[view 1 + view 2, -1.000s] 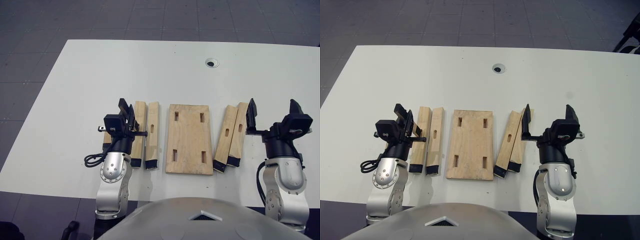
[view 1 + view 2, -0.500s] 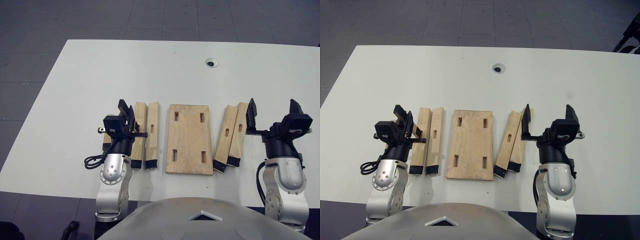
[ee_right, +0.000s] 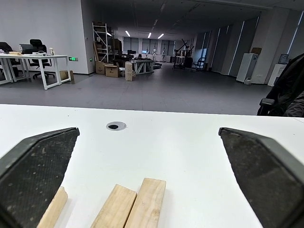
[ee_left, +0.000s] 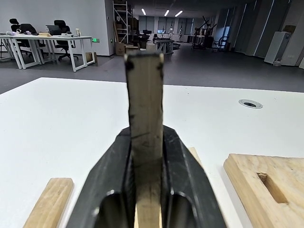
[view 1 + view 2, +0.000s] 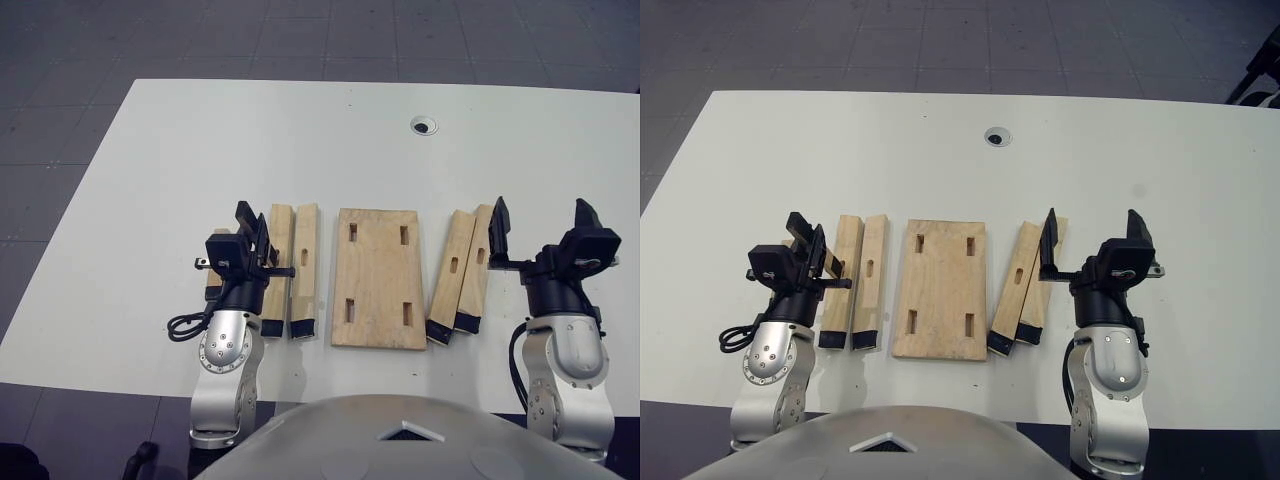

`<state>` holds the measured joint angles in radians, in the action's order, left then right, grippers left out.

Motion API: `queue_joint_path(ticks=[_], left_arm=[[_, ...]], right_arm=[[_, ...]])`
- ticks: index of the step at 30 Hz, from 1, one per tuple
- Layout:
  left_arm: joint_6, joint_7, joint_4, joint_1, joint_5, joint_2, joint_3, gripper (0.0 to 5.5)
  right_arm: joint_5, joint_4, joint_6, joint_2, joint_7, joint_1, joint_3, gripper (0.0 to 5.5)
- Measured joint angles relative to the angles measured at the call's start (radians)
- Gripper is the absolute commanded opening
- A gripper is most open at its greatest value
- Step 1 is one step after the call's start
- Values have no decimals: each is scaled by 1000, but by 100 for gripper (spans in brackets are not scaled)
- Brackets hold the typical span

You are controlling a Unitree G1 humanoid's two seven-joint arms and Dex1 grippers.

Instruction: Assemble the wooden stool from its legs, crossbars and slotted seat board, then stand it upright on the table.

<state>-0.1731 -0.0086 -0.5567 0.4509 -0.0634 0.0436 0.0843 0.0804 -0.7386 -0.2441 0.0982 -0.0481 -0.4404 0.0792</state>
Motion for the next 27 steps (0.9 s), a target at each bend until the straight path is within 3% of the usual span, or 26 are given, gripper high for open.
queue_joint_path(ticks=[27], left_arm=[[-46, 2, -42, 4, -2, -32, 21, 42]], right_arm=[[-3, 2, 1, -1, 0, -9, -15, 550]])
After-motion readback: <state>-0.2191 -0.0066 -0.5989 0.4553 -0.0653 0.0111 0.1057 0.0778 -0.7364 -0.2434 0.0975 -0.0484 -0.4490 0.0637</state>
